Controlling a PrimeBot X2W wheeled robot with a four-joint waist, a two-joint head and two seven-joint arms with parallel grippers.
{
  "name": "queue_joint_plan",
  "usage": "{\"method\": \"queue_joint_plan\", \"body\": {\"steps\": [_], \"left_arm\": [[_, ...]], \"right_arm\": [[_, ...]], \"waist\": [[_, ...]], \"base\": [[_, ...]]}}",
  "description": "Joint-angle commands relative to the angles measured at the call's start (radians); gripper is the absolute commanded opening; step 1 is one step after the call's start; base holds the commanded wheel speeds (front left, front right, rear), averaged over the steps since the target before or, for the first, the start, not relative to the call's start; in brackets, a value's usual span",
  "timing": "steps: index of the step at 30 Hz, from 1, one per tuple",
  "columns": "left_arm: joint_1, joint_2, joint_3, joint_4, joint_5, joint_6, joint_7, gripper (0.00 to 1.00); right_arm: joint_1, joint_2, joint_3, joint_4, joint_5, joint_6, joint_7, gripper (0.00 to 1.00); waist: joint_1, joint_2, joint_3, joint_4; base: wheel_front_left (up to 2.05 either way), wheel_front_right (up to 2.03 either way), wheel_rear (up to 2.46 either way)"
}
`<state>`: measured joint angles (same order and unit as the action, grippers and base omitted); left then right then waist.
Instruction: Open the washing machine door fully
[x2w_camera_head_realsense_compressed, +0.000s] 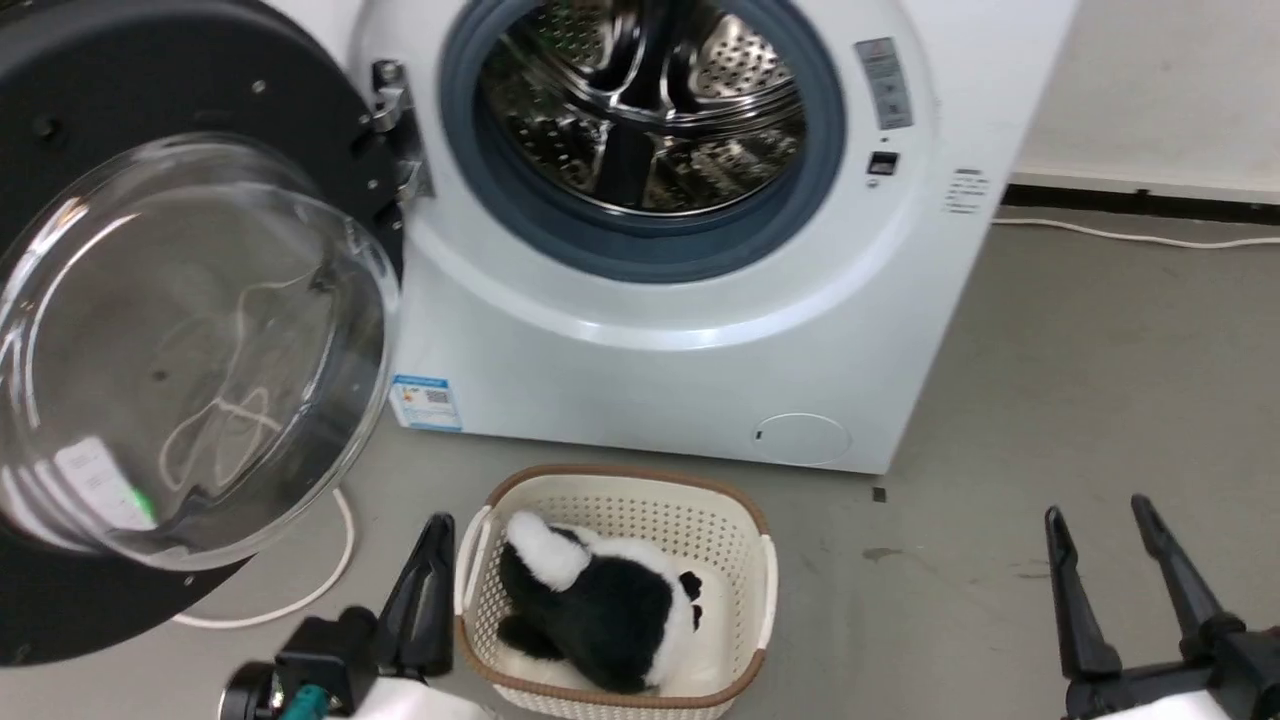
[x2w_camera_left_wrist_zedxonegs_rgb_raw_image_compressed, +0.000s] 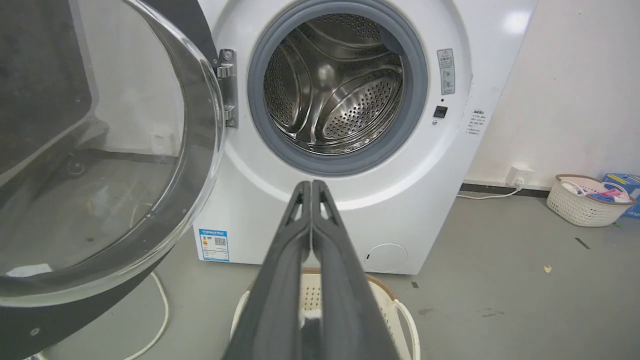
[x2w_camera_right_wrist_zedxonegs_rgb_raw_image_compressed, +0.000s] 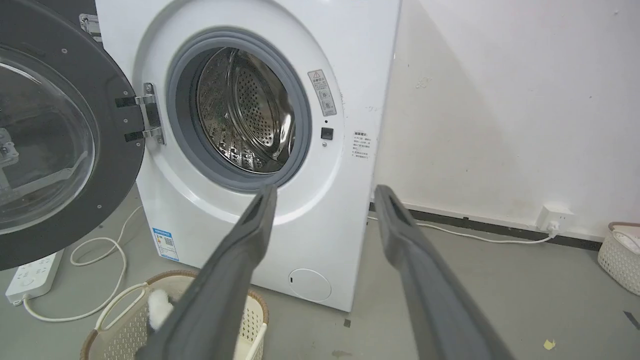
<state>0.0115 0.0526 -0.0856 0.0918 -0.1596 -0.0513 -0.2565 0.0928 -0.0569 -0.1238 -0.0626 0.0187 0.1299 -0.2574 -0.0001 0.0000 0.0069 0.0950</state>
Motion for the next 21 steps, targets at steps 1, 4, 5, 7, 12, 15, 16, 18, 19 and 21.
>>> {"method": "queue_joint_plan", "body": {"steps": [1, 4, 5, 7, 12, 15, 16, 18, 19, 21], "left_arm": [[0.019, 0.001, -0.005, 0.013, 0.006, 0.010, -0.005, 1.00], [0.023, 0.000, -0.016, 0.058, 0.028, 0.037, -0.005, 1.00], [0.023, 0.000, -0.019, 0.067, 0.035, 0.045, -0.005, 1.00], [0.021, -0.001, -0.023, 0.079, 0.041, 0.057, -0.005, 1.00], [0.017, -0.001, -0.033, 0.077, 0.051, 0.072, -0.005, 1.00], [0.017, -0.002, -0.038, 0.074, 0.052, 0.074, -0.005, 1.00], [0.017, -0.002, -0.039, 0.073, 0.051, 0.074, -0.005, 1.00], [0.017, -0.002, -0.038, 0.070, 0.043, 0.075, -0.005, 1.00], [0.017, -0.002, -0.039, 0.070, 0.040, 0.075, -0.005, 1.00], [0.016, -0.002, -0.042, 0.069, 0.035, 0.076, -0.005, 1.00]], "right_arm": [[0.017, 0.006, 0.002, 0.007, 0.007, 0.001, -0.004, 1.00], [0.023, 0.006, 0.006, 0.018, 0.017, 0.001, -0.004, 1.00], [0.023, 0.006, 0.008, 0.022, 0.018, 0.001, -0.004, 1.00], [0.021, 0.006, 0.010, 0.028, 0.022, 0.001, -0.004, 1.00], [0.019, 0.006, 0.015, 0.040, 0.030, 0.001, -0.004, 1.00], [0.018, 0.006, 0.017, 0.045, 0.032, 0.001, -0.004, 1.00], [0.018, 0.007, 0.017, 0.046, 0.033, 0.001, -0.004, 1.00], [0.017, 0.007, 0.017, 0.048, 0.034, 0.001, -0.004, 1.00], [0.017, 0.007, 0.017, 0.049, 0.034, 0.001, -0.004, 1.00], [0.016, 0.007, 0.018, 0.050, 0.035, 0.001, -0.004, 1.00]], "waist": [[0.0001, 0.0000, -0.005, -0.015], [0.0001, 0.0000, -0.005, -0.027], [0.0001, 0.0000, -0.004, -0.030], [0.0001, 0.0000, -0.004, -0.034], [0.0001, 0.0000, -0.004, -0.039], [0.0001, 0.0000, -0.006, -0.038], [0.0001, 0.0000, -0.006, -0.038], [0.0001, 0.0000, -0.007, -0.036], [0.0001, 0.0000, -0.008, -0.035], [0.0001, 0.0000, -0.008, -0.033]], "base": [[0.00, 0.00, 0.00], [0.00, 0.00, 0.00], [0.00, 0.00, 0.00], [0.00, 0.00, 0.00], [0.00, 0.00, 0.00], [0.00, 0.00, 0.00], [0.00, 0.00, 0.00], [0.00, 0.00, 0.00], [0.00, 0.00, 0.00], [0.00, 0.00, 0.00]]}}
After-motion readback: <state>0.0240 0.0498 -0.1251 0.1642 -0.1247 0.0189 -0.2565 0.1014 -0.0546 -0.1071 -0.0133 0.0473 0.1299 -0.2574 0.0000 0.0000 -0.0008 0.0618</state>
